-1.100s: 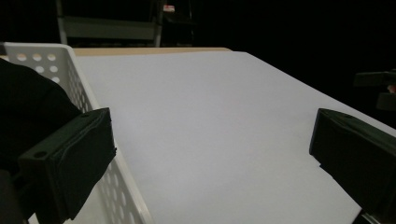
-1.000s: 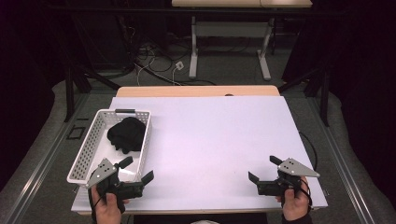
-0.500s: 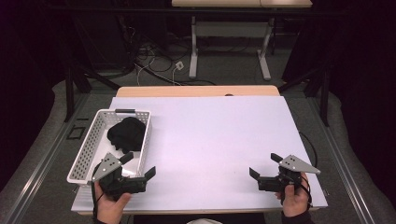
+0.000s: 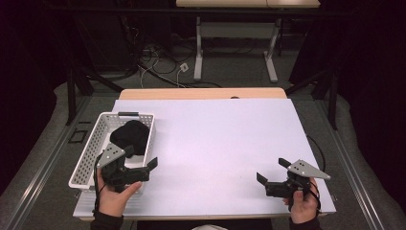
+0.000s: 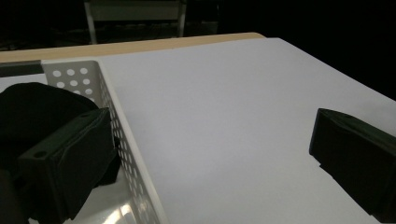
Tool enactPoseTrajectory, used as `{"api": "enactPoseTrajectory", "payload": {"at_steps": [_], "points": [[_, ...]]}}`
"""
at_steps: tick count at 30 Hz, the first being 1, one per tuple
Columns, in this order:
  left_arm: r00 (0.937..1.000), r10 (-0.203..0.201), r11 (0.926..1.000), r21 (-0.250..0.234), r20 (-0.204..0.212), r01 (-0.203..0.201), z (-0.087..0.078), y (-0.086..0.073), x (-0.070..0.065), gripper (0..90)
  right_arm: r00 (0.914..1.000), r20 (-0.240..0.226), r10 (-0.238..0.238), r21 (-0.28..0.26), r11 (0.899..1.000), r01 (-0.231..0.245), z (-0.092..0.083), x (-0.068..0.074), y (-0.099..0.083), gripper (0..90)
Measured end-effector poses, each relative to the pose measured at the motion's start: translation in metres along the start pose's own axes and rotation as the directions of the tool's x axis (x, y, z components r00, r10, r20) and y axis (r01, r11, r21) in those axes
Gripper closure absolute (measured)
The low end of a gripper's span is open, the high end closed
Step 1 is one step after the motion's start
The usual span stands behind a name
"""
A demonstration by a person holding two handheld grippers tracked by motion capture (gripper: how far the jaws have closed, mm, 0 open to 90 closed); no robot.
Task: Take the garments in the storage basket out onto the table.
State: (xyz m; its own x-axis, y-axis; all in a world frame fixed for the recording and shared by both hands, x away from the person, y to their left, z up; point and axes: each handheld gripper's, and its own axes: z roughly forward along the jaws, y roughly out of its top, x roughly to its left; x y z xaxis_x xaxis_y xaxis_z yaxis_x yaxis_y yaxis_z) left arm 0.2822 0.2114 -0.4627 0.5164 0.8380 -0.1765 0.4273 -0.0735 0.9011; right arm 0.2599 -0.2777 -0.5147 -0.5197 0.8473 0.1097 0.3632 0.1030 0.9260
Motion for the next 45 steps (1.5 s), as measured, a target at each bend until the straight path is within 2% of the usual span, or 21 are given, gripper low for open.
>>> {"api": "enactPoseTrajectory", "payload": {"at_steps": [4, 8, 9, 26, 30, 32, 33, 38, 40, 43, 44, 45], "points": [[0.9999, -0.013, 0.9999, 0.004, -0.007, 0.013, 0.006, 0.007, 0.007, 0.2, 1.0000, -0.005, 0.006, 0.012, 1.000, -0.005, 0.004, 0.000, 0.000, 0.0], [0.9990, -0.043, 0.9990, -0.004, -0.011, 0.043, 0.008, 0.015, 0.012, 0.3, 0.9999, -0.012, -0.008, 0.016, 1.000, 0.008, 0.005, 0.001, -0.001, 0.0], [0.9989, -0.041, 0.9992, -0.004, -0.025, 0.041, 0.008, 0.019, 0.014, 0.3, 0.9999, -0.013, -0.007, 0.016, 1.000, 0.008, 0.004, 0.002, -0.001, 0.0], [0.9953, -0.066, 0.9976, 0.016, -0.071, 0.067, 0.025, 0.045, 0.024, 0.3, 0.9994, -0.027, -0.021, 0.029, 0.999, 0.021, 0.006, 0.004, -0.002, 0.0], [0.9910, -0.061, 0.9979, 0.015, -0.119, 0.063, 0.030, 0.057, 0.025, 0.2, 0.9994, -0.028, -0.020, 0.025, 0.999, 0.021, 0.007, 0.003, -0.003, 0.0], [0.9908, -0.059, 0.9980, 0.014, -0.121, 0.061, 0.030, 0.060, 0.025, 0.2, 0.9995, -0.027, -0.020, 0.027, 0.999, 0.020, 0.007, 0.003, -0.003, 0.0], [0.9890, -0.046, 0.9987, 0.015, -0.141, 0.049, 0.031, 0.066, 0.026, 0.2, 0.9994, -0.028, -0.020, 0.029, 0.999, 0.021, 0.007, 0.004, -0.003, 0.0], [0.9834, -0.046, 0.9986, 0.017, -0.176, 0.049, 0.035, 0.076, 0.030, 0.2, 0.9992, -0.030, -0.026, 0.033, 0.999, 0.027, 0.007, 0.004, -0.003, 0.0], [0.9789, -0.060, 0.9976, 0.022, -0.195, 0.065, 0.037, 0.081, 0.036, 0.2, 0.9991, -0.034, -0.024, 0.034, 0.999, 0.026, 0.008, 0.004, -0.003, 0.0], [0.9765, -0.076, 0.9961, 0.028, -0.201, 0.084, 0.039, 0.083, 0.041, 0.2, 0.9991, -0.035, -0.024, 0.036, 0.999, 0.025, 0.008, 0.004, -0.004, 0.0], [0.9720, -0.095, 0.9935, 0.041, -0.215, 0.107, 0.041, 0.083, 0.045, 0.2, 0.9991, -0.035, -0.023, 0.040, 0.999, 0.024, 0.008, 0.004, -0.004, 0.0], [0.9700, -0.102, 0.9924, 0.044, -0.221, 0.115, 0.043, 0.083, 0.048, 0.3, 0.9991, -0.035, -0.023, 0.040, 0.999, 0.024, 0.008, 0.004, -0.004, 0.0]]}}
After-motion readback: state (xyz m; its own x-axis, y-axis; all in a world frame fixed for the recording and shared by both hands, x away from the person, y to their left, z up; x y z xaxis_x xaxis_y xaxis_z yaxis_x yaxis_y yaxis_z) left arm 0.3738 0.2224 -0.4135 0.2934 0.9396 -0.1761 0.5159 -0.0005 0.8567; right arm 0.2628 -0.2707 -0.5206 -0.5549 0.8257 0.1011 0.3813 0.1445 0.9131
